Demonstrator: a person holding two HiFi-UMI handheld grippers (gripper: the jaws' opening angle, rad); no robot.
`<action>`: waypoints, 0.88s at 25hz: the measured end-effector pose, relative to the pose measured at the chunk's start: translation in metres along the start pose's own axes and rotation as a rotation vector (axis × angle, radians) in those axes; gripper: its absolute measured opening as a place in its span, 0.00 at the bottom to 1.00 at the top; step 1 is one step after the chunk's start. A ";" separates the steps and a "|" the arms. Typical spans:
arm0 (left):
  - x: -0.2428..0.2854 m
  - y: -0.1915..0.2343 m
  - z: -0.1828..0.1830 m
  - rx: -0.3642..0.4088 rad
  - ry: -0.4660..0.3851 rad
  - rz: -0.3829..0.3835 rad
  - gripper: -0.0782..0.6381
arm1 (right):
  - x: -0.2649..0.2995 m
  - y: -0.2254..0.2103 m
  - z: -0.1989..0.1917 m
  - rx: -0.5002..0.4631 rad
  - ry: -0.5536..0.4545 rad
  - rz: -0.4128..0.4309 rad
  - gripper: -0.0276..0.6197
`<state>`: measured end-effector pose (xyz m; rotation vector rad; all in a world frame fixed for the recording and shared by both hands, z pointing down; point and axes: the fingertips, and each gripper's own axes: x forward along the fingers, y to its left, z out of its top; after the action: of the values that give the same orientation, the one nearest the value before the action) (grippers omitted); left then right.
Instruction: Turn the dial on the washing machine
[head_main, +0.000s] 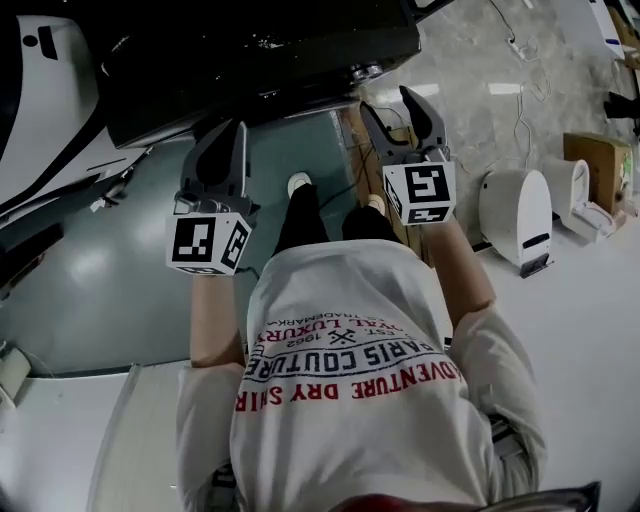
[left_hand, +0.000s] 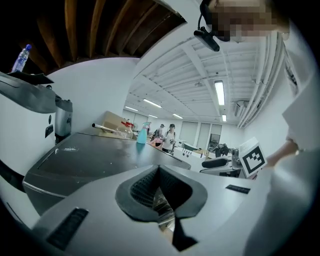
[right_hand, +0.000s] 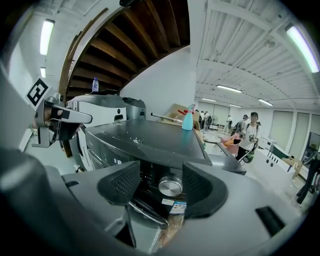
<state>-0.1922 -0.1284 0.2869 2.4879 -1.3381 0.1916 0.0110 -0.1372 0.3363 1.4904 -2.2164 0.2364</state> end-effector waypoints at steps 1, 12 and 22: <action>0.001 0.001 -0.004 -0.001 0.011 -0.002 0.13 | 0.004 0.000 -0.003 -0.008 0.009 -0.004 0.44; 0.019 0.009 -0.069 -0.028 0.103 0.050 0.13 | 0.060 -0.011 -0.053 -0.028 0.086 -0.054 0.44; 0.023 0.007 -0.089 -0.024 0.107 0.109 0.13 | 0.085 -0.019 -0.078 -0.060 0.061 -0.096 0.45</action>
<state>-0.1825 -0.1204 0.3779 2.3516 -1.4235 0.3262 0.0231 -0.1855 0.4419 1.5318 -2.0802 0.1805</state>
